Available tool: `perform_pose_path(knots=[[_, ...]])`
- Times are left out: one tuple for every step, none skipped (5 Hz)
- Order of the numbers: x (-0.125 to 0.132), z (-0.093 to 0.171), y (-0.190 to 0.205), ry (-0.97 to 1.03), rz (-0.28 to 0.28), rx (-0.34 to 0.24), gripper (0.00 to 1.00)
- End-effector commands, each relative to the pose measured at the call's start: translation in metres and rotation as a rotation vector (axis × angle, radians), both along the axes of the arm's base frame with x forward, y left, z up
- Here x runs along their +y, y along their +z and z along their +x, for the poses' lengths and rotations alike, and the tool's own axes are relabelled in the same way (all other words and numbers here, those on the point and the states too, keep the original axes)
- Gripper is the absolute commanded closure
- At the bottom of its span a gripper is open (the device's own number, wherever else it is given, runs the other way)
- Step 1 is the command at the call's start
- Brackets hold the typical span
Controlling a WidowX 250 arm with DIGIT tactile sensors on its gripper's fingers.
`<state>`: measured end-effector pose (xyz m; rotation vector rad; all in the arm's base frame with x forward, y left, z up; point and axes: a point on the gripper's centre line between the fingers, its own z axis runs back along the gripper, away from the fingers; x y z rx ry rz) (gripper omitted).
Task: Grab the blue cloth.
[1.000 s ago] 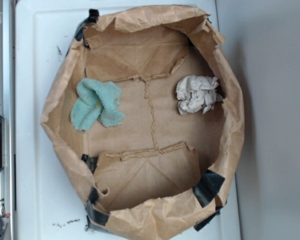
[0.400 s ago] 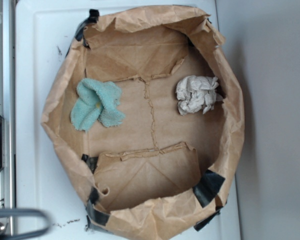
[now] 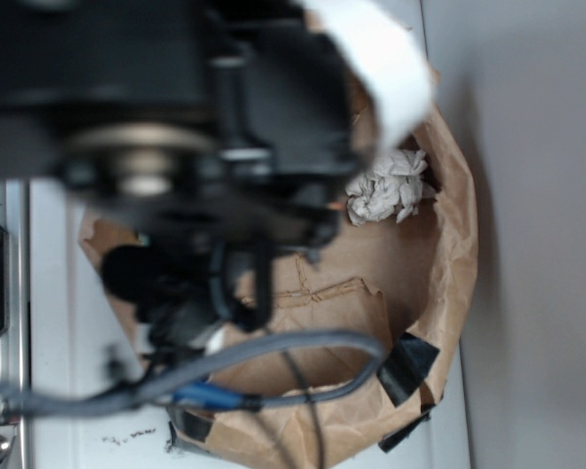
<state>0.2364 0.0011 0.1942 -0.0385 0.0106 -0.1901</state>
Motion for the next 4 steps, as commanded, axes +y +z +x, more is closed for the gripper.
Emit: perform_pose_path(knots=[[0.013, -0.027, -0.076, -0.139, -0.027, 0.032, 0.0], [0.024, -0.044, -0.122, -0.167, -0.047, 0.085, 0.0], [0.024, -0.044, -0.122, -0.167, -0.047, 0.085, 0.0], [0.024, -0.044, -0.122, -0.167, -0.047, 0.085, 0.0]])
